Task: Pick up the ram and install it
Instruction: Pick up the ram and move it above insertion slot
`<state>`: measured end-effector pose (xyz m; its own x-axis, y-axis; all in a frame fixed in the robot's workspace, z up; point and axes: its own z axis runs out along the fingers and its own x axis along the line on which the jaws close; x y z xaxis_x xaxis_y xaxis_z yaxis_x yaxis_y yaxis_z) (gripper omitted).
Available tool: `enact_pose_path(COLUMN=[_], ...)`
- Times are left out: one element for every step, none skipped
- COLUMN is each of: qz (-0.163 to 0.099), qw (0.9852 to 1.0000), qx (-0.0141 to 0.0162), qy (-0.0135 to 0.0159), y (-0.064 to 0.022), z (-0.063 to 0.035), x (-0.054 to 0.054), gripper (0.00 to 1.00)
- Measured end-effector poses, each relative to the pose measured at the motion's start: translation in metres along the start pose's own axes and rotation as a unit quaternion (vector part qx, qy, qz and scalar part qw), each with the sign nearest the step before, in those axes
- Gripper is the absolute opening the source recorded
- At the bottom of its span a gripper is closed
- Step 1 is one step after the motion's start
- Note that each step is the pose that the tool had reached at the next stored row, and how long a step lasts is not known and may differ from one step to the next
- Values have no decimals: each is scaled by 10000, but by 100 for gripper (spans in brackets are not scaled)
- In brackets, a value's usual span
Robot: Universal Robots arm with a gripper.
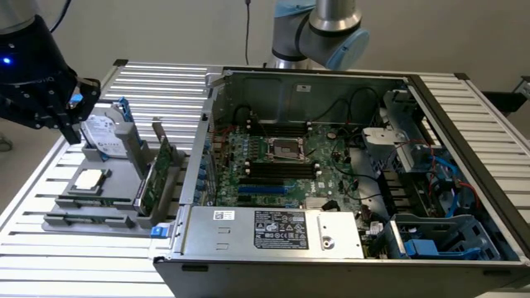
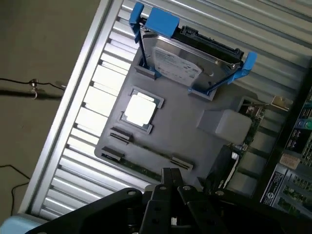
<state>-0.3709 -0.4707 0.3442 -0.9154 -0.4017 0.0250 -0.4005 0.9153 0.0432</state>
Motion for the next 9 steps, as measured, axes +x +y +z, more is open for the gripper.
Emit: enact_pose_path(qz=[-90, -188, -278, -368, -457, -547, -637, -726, -824], qw=[10000, 9998, 9996, 9993, 9990, 9985, 9980, 9974, 9966], qx=[2, 5, 7, 9, 11, 14, 16, 18, 21], qy=[3, 8, 12, 15, 19, 23, 27, 31, 35], y=[0, 0, 0, -1, -1, -1, -1, -1, -1], z=[4, 7, 10, 14, 17, 19, 22, 25, 28], x=[0, 0, 0, 0, -1, 0, 0, 0, -1], gripper=[11, 11, 11, 11, 11, 11, 11, 11, 11])
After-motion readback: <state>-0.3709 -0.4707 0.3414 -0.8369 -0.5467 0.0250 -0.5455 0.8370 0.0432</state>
